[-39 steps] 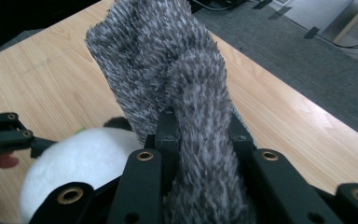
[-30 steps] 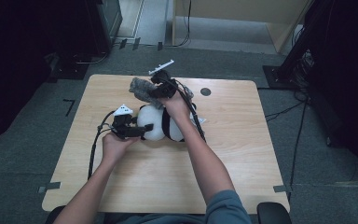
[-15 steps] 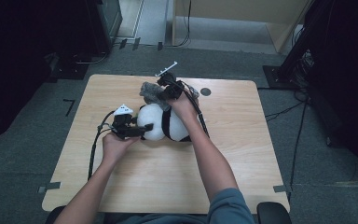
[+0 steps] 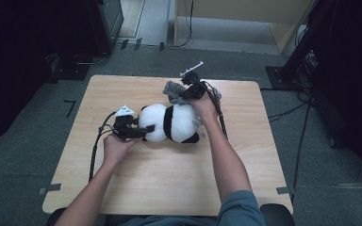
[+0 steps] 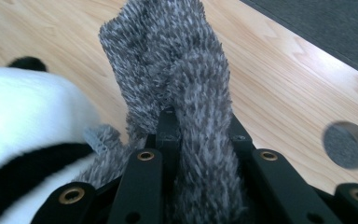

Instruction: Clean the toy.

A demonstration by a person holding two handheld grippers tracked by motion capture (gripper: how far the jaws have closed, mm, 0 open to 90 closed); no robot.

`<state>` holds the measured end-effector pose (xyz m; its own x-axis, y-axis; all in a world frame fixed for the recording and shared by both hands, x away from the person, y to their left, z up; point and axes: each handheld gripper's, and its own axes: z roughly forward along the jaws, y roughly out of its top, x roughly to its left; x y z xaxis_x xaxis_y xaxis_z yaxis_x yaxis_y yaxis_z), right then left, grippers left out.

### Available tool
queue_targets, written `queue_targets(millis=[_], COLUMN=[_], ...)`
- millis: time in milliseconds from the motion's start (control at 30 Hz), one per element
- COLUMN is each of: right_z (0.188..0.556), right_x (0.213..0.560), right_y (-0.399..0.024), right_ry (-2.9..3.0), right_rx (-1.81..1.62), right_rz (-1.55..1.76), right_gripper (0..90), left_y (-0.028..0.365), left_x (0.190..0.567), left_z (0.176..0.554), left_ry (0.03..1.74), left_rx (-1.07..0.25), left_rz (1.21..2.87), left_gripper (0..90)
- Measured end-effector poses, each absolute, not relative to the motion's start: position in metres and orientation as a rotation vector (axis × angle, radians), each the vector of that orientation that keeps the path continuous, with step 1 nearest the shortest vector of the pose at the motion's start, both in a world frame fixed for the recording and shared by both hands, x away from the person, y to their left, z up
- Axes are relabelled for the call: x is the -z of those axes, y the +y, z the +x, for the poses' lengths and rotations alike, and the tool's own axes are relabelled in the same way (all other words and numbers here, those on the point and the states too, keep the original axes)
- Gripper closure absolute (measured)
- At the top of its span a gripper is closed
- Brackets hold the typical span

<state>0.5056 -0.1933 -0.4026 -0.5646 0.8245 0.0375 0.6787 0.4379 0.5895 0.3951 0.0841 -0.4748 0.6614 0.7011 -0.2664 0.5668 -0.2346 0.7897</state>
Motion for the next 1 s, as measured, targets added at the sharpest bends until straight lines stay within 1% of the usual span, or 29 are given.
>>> queue_targets(millis=[333,633,833,1000], right_z=[0.502,0.5,0.499,0.5], right_x=[0.41,0.4,0.384,0.368], right_y=[-0.23,-0.248,-0.241,-0.22], right_ry=[2.407,2.352,2.338,2.353], right_rx=[-0.775,-0.778,-0.825,-0.87], right_rz=[1.379,1.399,1.36,1.301], right_gripper=[74.2,74.5,74.5,74.5], left_y=[0.085,0.086,0.086,0.086], left_x=[0.475,0.476,0.476,0.476], left_z=[0.396,0.396,0.396,0.396], left_ry=[0.992,0.985,0.98,0.981], left_rx=[-0.173,-0.164,-0.165,-0.166], left_rz=[1.92,1.916,1.916,1.921], left_gripper=[29.7,29.3,28.9,28.9])
